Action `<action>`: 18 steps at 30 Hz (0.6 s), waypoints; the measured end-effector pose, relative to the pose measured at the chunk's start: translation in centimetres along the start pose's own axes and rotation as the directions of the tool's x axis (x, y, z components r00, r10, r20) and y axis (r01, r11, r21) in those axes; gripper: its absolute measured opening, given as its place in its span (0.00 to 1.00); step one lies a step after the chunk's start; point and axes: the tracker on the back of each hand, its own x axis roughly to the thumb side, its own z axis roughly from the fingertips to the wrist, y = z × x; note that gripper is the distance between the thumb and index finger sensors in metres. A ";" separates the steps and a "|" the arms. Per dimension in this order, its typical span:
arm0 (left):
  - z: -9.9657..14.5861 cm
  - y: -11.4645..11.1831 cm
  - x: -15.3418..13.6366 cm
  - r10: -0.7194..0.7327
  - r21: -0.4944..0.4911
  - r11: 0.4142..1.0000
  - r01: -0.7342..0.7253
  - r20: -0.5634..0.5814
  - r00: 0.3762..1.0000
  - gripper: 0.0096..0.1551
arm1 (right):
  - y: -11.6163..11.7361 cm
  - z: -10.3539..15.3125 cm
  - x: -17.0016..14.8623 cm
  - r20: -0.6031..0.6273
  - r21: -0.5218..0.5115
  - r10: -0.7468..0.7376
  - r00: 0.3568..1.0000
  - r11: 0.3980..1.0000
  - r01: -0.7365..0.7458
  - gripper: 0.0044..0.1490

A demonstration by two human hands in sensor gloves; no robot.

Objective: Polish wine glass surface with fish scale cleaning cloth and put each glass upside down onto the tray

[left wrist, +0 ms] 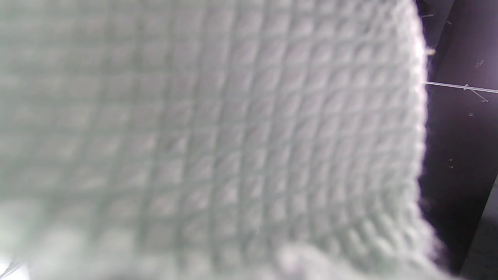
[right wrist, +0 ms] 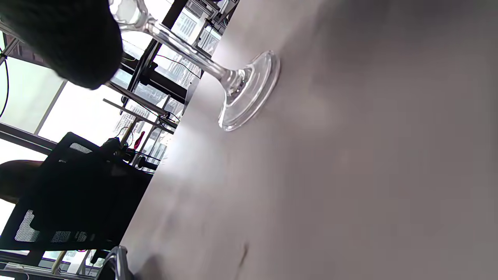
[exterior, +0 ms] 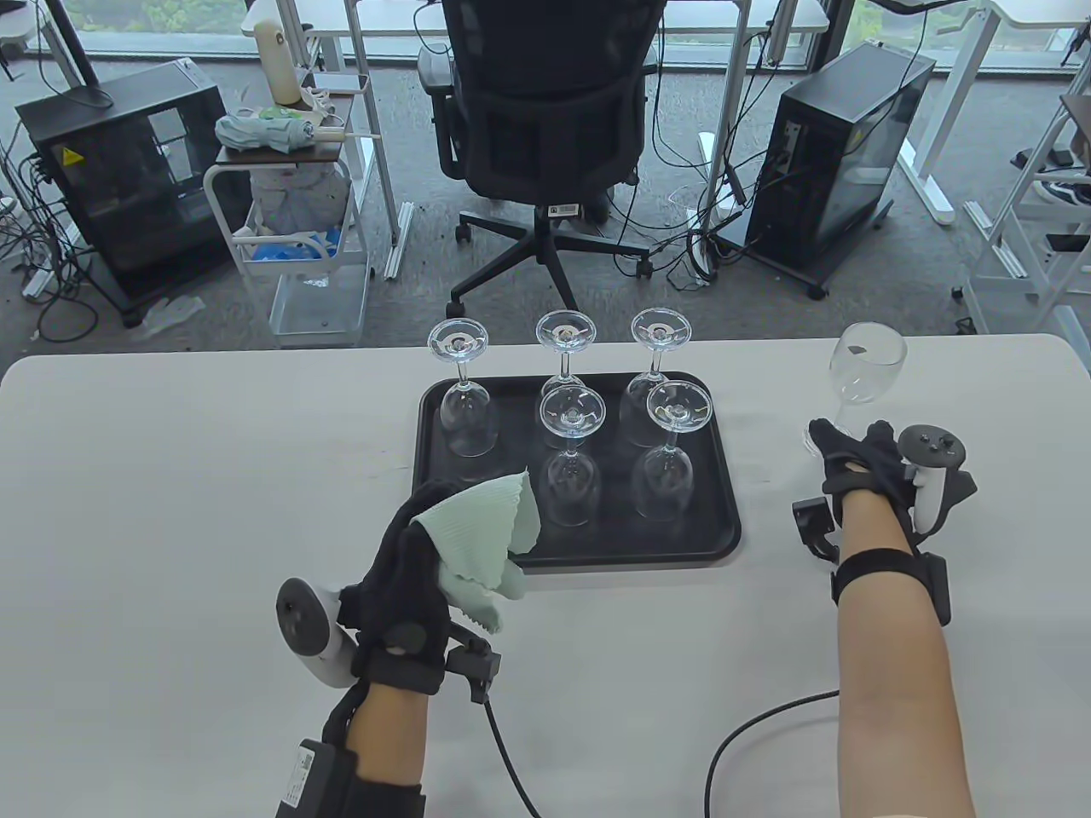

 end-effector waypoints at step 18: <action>-0.1 0.1 0.0 -0.021 -0.005 1.000 0.021 -0.001 1.000 0.30 | 0.0 -0.8 -0.1 0.026 -0.091 -0.169 0.985 0.981 0.171 0.27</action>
